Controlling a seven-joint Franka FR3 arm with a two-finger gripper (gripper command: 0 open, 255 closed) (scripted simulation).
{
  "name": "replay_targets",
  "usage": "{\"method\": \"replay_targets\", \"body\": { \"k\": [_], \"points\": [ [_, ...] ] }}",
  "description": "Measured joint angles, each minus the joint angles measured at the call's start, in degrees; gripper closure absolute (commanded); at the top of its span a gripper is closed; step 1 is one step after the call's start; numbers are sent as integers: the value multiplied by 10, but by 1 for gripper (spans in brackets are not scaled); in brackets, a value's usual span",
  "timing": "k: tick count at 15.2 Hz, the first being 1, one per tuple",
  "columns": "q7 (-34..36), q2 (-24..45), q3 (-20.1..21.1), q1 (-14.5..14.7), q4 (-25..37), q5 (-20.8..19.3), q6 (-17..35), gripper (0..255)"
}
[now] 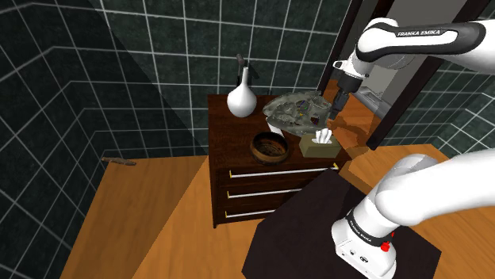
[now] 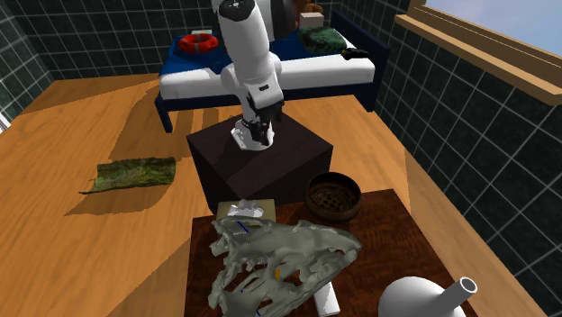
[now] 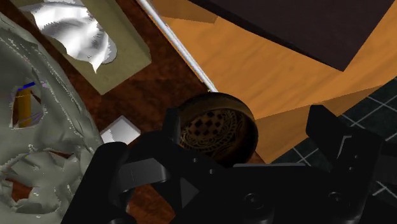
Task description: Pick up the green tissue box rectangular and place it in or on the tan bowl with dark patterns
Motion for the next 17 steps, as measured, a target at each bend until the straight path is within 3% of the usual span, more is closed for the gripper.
{"method": "replay_targets", "body": {
  "k": [6, 10, 12, 14, 15, 17],
  "points": [
    [-195, 154, -141, 46, 65, 71, 24, 0],
    [-361, 313, -221, 69, 139, 181, 1, 0],
    [-442, 400, -231, 55, 182, 245, -28, 0],
    [-515, 483, -220, 20, 226, 303, -59, 0],
    [-546, 510, -213, -5, 257, 319, -108, 0],
    [-578, 542, -204, -26, 273, 345, -160, 0]
  ]
}}
